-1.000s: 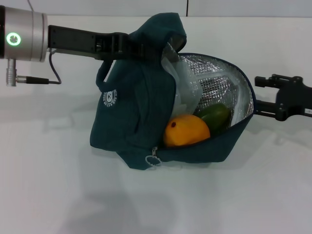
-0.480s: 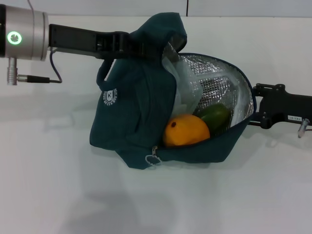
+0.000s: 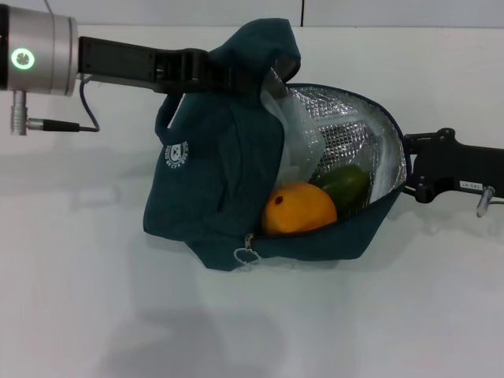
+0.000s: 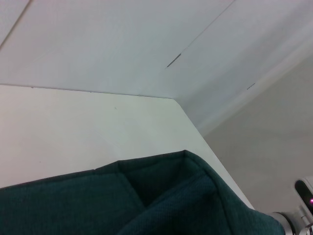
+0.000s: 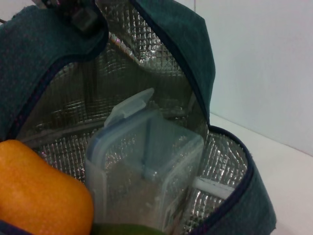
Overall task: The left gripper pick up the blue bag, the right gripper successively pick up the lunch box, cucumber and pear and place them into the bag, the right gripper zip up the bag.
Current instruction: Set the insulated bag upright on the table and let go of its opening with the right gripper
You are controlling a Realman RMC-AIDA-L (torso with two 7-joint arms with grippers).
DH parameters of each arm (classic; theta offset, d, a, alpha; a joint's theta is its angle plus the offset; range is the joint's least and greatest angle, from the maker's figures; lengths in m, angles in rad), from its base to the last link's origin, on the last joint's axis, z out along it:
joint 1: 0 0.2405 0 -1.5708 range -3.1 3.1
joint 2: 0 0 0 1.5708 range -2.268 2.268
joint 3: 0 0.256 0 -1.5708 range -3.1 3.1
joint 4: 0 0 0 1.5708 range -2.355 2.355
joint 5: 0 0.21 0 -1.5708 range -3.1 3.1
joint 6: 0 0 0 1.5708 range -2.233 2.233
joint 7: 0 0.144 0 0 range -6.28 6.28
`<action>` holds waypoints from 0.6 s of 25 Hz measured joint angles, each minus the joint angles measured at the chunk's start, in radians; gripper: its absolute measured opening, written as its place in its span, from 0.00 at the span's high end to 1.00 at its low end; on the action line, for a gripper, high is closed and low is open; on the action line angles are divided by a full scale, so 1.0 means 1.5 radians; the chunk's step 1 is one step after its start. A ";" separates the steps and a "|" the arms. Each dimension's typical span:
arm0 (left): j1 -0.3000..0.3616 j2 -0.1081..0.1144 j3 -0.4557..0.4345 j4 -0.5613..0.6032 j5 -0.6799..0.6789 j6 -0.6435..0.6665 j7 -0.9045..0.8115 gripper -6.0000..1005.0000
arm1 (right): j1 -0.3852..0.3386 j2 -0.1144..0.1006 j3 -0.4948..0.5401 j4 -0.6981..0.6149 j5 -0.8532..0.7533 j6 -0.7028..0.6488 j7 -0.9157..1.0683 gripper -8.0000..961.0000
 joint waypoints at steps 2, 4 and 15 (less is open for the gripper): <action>-0.001 0.001 0.000 -0.001 0.000 0.000 0.000 0.94 | 0.001 0.000 0.000 0.000 0.000 0.000 0.000 0.60; -0.001 0.002 0.000 -0.004 -0.001 0.000 0.001 0.94 | 0.003 0.000 0.000 0.000 0.000 -0.001 0.000 0.67; -0.002 0.004 0.000 -0.007 -0.003 -0.001 0.004 0.94 | 0.003 -0.002 0.006 -0.008 0.003 -0.019 0.000 0.93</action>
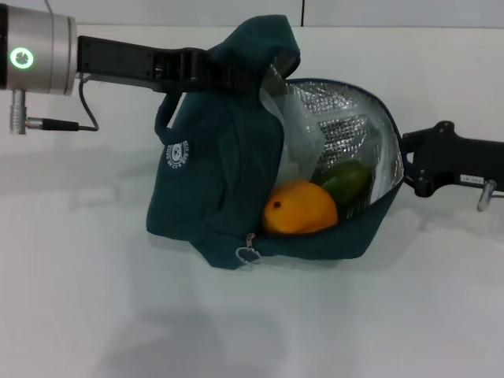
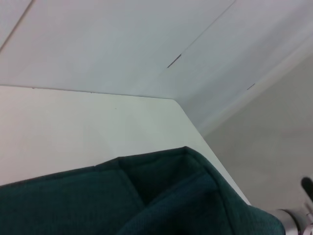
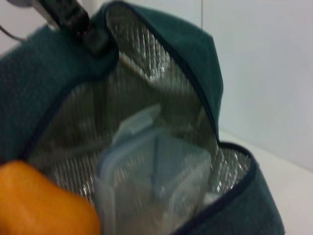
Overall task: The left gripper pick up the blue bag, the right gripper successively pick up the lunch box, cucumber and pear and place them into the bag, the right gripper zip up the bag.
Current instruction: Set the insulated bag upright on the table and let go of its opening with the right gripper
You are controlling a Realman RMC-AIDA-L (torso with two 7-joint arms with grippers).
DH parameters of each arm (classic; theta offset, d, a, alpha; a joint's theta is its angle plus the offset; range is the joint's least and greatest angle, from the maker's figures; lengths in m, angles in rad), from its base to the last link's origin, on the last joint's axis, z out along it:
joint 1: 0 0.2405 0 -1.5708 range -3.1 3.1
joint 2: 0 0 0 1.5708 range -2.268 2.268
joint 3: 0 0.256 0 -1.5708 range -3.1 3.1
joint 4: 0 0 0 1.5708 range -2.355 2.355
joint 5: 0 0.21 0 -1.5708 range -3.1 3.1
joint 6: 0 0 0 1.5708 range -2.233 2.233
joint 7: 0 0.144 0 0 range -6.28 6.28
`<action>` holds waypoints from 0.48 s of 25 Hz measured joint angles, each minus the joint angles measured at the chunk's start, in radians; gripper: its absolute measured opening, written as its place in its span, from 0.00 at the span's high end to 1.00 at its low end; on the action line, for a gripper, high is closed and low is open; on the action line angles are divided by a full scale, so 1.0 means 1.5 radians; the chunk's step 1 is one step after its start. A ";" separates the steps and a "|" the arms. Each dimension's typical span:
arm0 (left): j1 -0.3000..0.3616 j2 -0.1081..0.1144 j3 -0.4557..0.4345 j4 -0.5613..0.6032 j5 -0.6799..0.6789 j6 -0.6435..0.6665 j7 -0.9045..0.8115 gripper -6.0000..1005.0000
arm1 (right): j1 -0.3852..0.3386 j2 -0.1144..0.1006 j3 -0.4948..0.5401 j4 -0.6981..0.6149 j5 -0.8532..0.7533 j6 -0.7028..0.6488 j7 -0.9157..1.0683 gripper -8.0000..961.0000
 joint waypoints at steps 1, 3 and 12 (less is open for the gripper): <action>0.000 0.000 0.000 0.000 -0.001 0.000 0.000 0.94 | -0.002 -0.001 0.009 -0.003 0.002 -0.013 0.001 0.93; 0.000 0.000 0.000 0.001 -0.002 0.000 -0.001 0.94 | -0.004 -0.005 0.042 -0.008 0.004 -0.052 0.005 0.93; -0.002 -0.007 0.005 0.008 -0.021 0.005 -0.002 0.94 | -0.007 -0.024 0.244 -0.038 0.005 -0.233 0.088 0.93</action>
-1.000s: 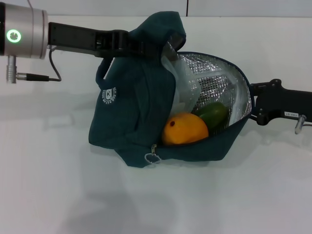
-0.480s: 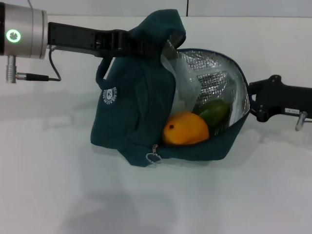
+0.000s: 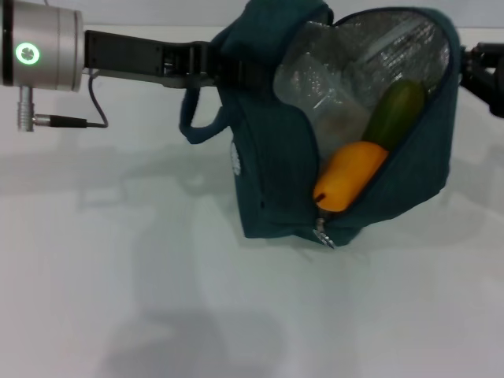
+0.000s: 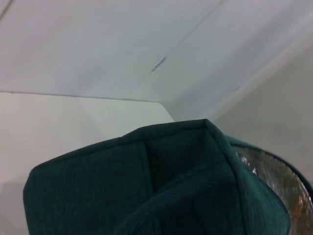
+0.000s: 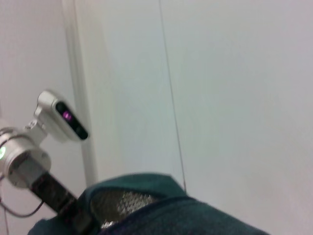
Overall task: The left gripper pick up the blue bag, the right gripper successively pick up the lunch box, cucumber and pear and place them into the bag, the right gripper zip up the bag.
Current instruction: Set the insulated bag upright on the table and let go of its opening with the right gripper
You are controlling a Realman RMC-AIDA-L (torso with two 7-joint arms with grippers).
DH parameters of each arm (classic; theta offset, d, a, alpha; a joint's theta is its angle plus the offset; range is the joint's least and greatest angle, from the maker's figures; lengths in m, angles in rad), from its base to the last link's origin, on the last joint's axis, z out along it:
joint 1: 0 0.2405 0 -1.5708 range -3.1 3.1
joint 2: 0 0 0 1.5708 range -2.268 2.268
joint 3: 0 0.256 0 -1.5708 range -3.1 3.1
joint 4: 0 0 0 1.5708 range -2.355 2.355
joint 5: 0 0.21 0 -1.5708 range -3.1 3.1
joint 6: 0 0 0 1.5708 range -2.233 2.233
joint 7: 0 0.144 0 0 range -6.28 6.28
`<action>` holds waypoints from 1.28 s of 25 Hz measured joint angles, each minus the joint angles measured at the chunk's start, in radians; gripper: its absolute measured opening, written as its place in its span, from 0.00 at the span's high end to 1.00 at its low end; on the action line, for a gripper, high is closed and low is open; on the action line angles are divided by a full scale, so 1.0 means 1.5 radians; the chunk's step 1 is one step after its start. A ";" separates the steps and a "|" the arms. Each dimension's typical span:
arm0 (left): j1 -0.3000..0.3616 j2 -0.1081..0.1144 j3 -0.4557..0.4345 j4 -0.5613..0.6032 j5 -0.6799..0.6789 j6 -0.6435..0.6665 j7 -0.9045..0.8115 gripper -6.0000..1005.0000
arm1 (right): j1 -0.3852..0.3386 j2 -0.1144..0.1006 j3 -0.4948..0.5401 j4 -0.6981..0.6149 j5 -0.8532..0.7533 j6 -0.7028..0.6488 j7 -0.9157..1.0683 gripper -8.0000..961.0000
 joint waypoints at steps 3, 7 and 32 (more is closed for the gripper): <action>0.000 -0.006 0.002 0.000 0.000 0.002 0.001 0.94 | -0.001 0.000 0.011 0.003 0.000 0.001 0.005 0.93; 0.000 -0.010 0.005 0.001 0.000 0.010 -0.002 0.94 | -0.007 0.004 0.012 0.006 0.000 0.025 0.010 0.93; -0.001 -0.012 0.018 -0.017 -0.061 0.036 0.014 0.94 | 0.003 0.012 0.017 -0.036 0.060 -0.075 0.119 0.93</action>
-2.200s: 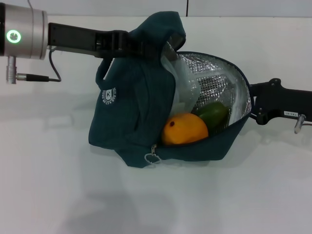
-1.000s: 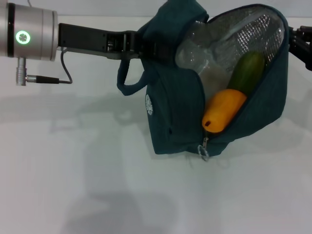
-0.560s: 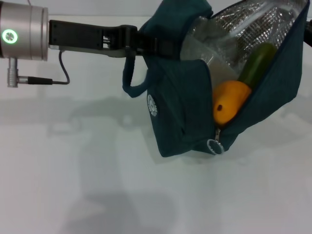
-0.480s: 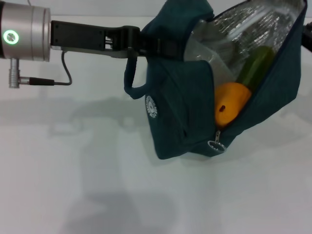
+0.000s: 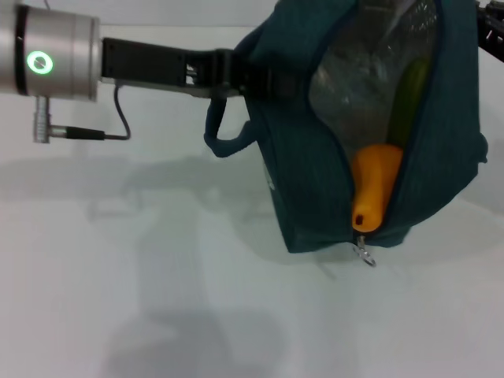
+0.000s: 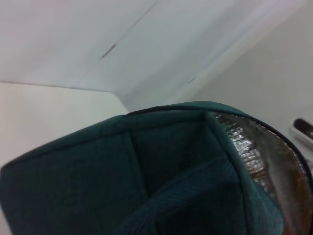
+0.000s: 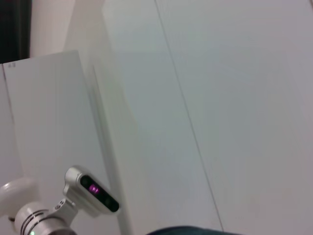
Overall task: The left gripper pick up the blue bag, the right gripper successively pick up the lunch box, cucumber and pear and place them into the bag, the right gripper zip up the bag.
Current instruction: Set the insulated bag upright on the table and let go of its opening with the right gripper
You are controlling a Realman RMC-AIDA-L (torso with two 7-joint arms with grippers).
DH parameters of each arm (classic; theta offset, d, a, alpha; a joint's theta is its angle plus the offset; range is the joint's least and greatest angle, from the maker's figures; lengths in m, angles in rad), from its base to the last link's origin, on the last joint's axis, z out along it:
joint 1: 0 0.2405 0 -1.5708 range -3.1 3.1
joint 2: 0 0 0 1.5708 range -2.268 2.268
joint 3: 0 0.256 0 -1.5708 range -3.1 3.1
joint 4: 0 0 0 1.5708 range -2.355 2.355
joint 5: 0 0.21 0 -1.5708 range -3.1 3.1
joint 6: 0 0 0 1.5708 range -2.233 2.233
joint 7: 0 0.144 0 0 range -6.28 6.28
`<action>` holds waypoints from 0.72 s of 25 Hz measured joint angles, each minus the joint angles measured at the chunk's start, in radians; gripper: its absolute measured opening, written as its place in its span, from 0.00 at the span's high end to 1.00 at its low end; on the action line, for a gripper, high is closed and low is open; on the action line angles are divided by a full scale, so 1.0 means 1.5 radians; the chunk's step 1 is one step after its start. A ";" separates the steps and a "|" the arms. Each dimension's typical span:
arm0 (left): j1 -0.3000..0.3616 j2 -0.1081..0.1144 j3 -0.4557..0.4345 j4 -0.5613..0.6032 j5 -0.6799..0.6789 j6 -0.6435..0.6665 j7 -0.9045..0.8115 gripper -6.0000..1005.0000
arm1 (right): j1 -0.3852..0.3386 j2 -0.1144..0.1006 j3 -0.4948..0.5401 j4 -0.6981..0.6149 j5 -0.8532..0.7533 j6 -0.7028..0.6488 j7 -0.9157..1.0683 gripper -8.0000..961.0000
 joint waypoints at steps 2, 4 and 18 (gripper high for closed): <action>-0.001 0.000 0.011 -0.015 0.007 -0.017 0.001 0.94 | 0.000 0.002 0.004 0.005 0.005 0.006 0.001 0.93; -0.004 0.000 0.018 -0.028 0.019 -0.026 0.001 0.94 | -0.001 0.002 0.008 0.007 0.024 0.007 0.001 0.93; -0.013 0.001 0.032 -0.039 0.020 -0.025 0.002 0.94 | -0.006 0.001 -0.010 0.049 0.042 0.090 0.012 0.93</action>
